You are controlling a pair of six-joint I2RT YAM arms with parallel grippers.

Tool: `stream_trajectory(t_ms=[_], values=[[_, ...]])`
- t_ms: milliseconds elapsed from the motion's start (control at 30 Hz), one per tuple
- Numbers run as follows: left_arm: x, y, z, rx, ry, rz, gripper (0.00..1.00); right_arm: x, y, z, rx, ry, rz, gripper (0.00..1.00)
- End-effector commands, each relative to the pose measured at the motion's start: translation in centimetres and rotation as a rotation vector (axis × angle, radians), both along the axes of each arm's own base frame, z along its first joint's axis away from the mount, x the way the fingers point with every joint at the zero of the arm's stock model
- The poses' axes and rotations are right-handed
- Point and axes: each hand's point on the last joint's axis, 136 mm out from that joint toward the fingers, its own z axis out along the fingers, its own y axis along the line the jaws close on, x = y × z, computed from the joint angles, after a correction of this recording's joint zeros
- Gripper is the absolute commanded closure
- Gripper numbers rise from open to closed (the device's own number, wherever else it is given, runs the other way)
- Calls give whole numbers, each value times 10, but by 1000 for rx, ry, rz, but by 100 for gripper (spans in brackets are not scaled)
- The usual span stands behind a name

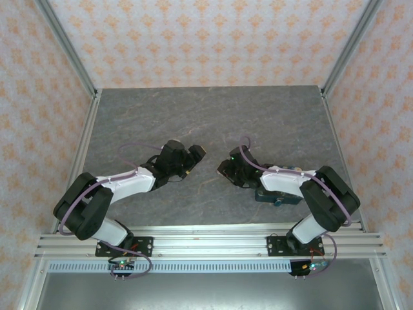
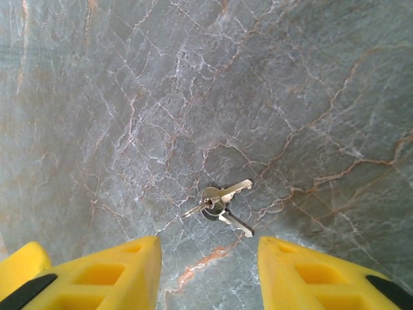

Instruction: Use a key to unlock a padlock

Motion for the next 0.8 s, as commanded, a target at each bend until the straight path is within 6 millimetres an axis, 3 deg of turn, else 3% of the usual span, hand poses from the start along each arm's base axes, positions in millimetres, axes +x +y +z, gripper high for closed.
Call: stream_trajectory(t_ms=[0, 433, 767], values=[[-1, 3, -1, 41, -11, 3, 14, 4, 0, -4, -34, -2, -9, 57], [-2, 5, -2, 52, -13, 1, 13, 31, 22, -18, -118, 54, 43, 57], [-2, 10, -4, 50, -11, 9, 11, 24, 31, -27, -306, 133, 182, 57]])
